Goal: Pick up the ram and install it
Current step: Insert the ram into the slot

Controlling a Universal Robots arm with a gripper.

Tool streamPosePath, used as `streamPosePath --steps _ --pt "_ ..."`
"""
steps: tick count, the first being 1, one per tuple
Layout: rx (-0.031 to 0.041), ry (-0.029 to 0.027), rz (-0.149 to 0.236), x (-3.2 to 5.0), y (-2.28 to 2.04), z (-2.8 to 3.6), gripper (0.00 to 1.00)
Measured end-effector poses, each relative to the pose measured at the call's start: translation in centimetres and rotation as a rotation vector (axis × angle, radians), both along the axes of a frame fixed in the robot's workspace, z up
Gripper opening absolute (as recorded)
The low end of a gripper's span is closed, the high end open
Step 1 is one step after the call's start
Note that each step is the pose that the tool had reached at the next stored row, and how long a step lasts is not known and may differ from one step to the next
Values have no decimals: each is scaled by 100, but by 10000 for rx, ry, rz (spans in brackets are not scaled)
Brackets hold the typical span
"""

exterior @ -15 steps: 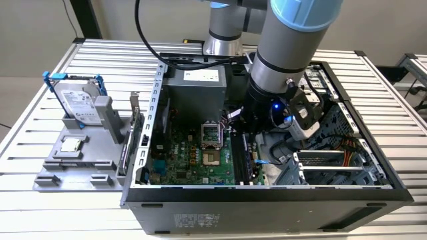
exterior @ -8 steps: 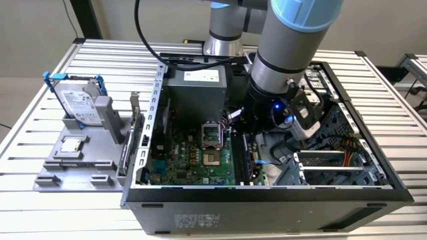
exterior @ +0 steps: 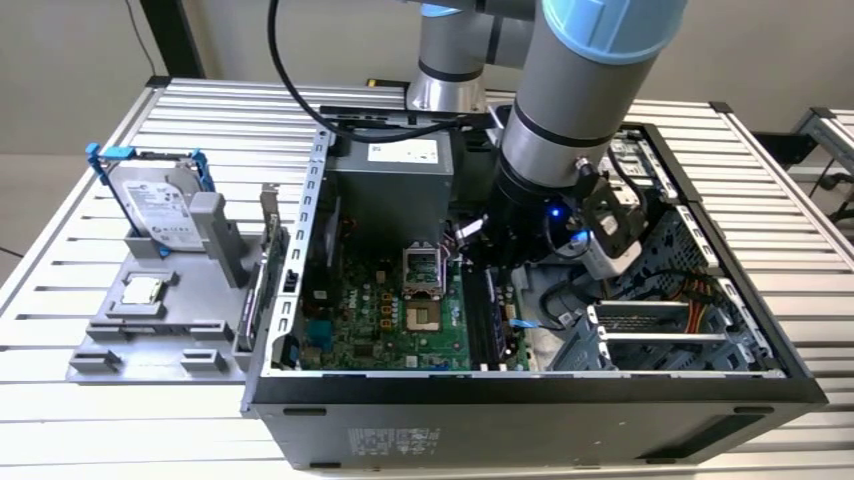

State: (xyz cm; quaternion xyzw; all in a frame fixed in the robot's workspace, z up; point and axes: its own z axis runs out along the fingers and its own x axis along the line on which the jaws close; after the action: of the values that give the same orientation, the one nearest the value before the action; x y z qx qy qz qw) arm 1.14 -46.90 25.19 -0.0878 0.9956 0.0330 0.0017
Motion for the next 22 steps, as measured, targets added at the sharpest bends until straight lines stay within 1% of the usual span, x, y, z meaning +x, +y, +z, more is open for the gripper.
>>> streamPosePath --steps 12,22 --pt "0 4 203 0 0 1 0" --pt "2 29 350 0 0 1 0"
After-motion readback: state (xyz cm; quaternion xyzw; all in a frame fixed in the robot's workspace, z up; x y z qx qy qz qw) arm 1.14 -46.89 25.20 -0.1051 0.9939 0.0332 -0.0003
